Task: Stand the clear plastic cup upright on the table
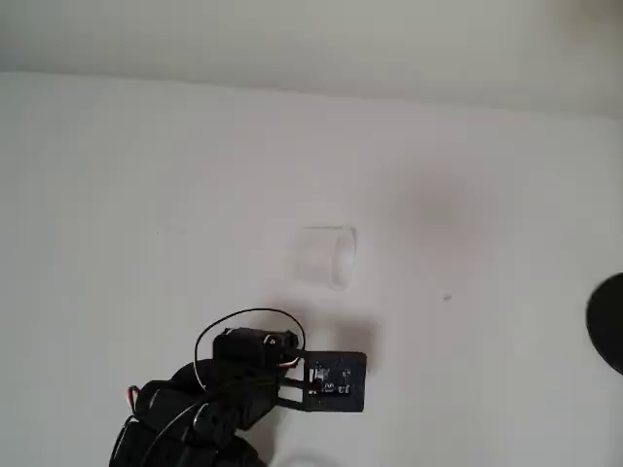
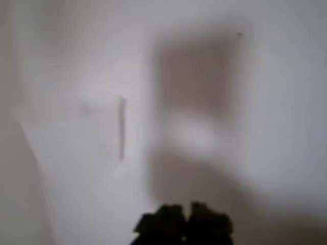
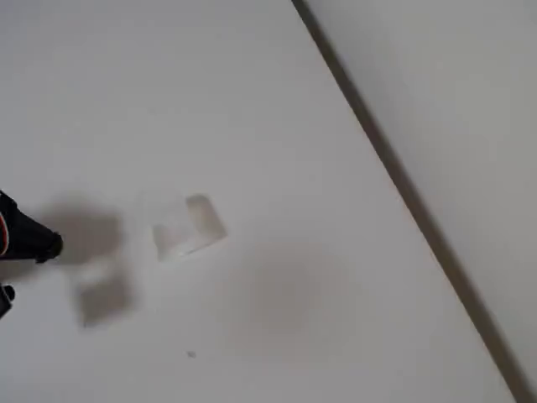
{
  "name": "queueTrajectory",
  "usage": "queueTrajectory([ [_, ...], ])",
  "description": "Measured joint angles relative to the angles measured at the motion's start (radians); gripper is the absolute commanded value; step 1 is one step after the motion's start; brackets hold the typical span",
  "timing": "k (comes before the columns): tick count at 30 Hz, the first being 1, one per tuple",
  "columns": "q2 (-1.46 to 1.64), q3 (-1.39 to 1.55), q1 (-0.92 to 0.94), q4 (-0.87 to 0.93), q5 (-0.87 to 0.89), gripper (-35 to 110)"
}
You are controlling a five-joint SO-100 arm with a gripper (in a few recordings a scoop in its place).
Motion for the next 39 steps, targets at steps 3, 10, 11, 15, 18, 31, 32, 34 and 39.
queueTrajectory([
  [3,0.000,0.000,-0.011,0.000,-0.044,12],
  [10,-0.051,-0.100,-0.009,-0.003,-0.081,44],
  [11,-0.087,-0.130,-0.020,-0.003,-0.077,48],
  [15,-0.379,-0.354,-0.028,0.041,0.003,54],
  [18,-0.729,-0.634,-0.031,0.097,0.043,57],
  [31,-1.787,-1.394,-0.069,0.221,0.147,58],
  [32,-1.829,-1.408,-0.069,0.215,0.149,57],
  [34,-1.905,-1.431,-0.069,0.198,0.152,53],
  [39,-2.048,-1.496,-0.038,0.187,0.153,23],
])
